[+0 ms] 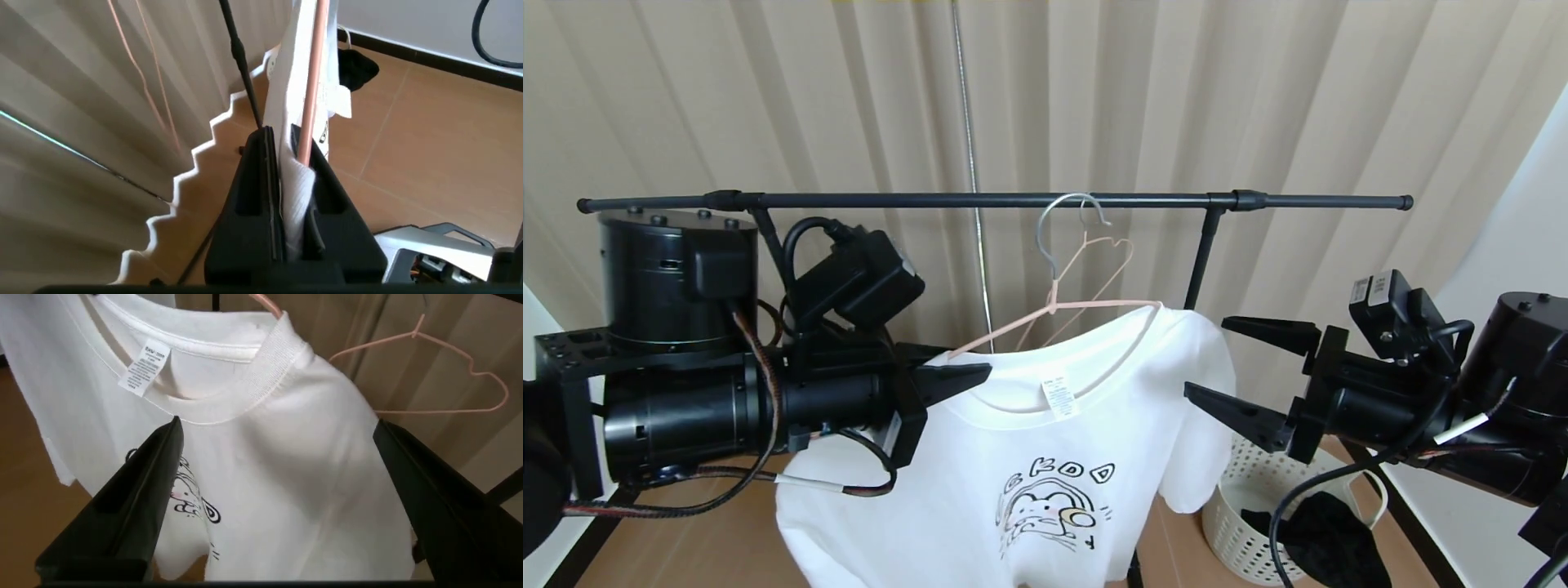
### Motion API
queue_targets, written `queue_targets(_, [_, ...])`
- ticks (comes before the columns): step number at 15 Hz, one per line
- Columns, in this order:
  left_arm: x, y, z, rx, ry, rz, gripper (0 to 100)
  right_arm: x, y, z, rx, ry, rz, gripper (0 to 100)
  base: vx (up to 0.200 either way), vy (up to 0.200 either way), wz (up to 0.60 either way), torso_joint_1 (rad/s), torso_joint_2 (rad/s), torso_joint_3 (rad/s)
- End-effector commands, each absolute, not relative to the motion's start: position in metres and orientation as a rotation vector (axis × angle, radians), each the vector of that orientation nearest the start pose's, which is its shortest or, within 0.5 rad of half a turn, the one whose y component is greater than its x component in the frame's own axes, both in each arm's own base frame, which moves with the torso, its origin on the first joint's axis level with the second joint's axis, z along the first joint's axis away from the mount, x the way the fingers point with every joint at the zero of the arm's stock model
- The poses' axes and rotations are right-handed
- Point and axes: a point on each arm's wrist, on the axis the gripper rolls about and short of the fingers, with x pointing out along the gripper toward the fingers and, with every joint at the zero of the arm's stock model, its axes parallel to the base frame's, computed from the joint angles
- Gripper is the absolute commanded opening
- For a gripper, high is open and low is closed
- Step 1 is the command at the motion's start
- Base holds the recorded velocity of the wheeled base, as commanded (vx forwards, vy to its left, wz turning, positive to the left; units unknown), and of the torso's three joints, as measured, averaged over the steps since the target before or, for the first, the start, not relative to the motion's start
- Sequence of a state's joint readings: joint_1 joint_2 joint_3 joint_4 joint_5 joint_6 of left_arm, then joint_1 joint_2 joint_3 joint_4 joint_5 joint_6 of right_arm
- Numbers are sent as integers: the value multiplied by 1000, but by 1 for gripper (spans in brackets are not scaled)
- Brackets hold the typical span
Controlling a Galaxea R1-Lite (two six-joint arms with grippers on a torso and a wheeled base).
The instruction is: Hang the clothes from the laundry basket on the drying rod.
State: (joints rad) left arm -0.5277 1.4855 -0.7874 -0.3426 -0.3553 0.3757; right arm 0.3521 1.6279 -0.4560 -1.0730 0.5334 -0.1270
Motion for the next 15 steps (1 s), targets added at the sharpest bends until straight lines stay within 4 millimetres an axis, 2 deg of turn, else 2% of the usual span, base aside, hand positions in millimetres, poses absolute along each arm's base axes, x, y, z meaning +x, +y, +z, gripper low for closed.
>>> queue_targets(1, [200, -119, 214, 373, 165, -902, 0, 240, 89, 159, -110, 41, 848, 100, 0, 0, 0, 0, 0, 0])
queue_targets(3, [192, -113, 216, 372, 151, -894, 0, 245, 84, 159, -111, 40, 823, 100, 0, 0, 0, 0, 0, 0])
queue_targets(4, [184, -108, 216, 371, 140, -892, 0, 251, 79, 156, -145, 39, 799, 100, 0, 0, 0, 0, 0, 0])
queue_targets(8, [168, -100, 219, 370, 111, -886, 0, 258, 79, 138, -217, 75, 801, 100, 0, 0, 0, 0, 0, 0])
queue_targets(11, [165, -98, 220, 368, 103, -886, 0, 254, 80, 132, -241, 92, 814, 100, 0, 0, 0, 0, 0, 0])
queue_targets(15, [164, -98, 222, 369, 95, -884, 0, 262, 81, 113, -278, 141, 824, 100, 0, 0, 0, 0, 0, 0])
